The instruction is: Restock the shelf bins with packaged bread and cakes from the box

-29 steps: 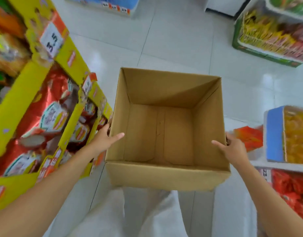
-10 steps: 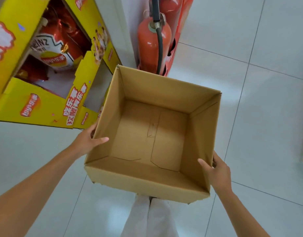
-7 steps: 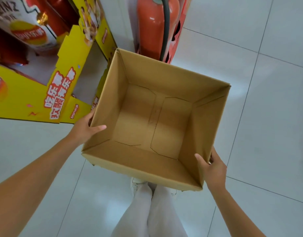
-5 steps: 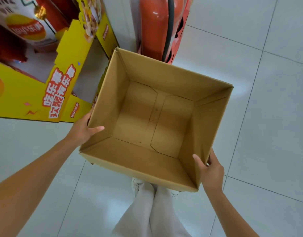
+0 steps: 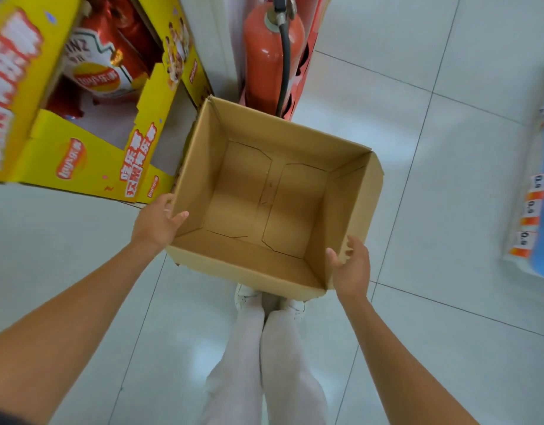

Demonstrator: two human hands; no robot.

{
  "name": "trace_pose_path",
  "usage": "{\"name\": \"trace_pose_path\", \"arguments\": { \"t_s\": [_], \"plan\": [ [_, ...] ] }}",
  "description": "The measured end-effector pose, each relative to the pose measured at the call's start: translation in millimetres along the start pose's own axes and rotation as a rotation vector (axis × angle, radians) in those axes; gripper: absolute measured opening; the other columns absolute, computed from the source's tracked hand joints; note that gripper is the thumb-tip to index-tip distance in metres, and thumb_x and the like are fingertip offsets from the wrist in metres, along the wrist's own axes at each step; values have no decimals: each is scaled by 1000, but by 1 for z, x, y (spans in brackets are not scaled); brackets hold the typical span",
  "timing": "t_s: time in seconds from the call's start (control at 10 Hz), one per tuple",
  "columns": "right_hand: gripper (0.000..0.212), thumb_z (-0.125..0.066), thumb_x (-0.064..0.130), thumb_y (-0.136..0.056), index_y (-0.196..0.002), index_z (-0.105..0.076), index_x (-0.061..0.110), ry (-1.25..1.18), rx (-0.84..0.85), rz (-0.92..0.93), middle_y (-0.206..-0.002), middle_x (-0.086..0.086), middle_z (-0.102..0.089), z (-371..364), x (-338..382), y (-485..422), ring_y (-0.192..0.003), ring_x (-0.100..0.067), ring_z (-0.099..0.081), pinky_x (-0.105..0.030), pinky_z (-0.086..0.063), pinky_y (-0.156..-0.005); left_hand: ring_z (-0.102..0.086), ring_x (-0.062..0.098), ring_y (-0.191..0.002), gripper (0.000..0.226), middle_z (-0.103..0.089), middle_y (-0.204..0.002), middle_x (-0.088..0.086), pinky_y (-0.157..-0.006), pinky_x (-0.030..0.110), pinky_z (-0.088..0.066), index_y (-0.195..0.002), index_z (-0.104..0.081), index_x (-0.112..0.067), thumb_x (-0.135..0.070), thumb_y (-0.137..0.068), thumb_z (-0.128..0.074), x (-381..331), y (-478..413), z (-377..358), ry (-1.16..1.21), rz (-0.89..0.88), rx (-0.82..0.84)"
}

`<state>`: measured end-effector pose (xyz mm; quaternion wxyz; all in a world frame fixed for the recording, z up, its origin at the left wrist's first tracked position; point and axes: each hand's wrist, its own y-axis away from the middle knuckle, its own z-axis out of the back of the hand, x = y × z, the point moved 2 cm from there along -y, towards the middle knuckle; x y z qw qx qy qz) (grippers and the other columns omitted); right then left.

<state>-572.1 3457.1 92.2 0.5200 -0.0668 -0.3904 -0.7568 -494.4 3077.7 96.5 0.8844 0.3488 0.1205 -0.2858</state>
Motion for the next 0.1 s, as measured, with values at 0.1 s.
{"name": "trace_pose_path", "arguments": {
  "t_s": [0.1],
  "plan": [
    [53, -67, 34, -91, -138, -49, 18, 65, 195, 98, -129, 2, -57, 23, 54, 44, -102, -9, -55, -22, -43, -87, -64, 24, -101, 40, -66, -120, 10, -84, 32, -45, -128, -57, -11, -24, -92, -67, -35, 52, 27, 17, -87, 5]
  ]
}}
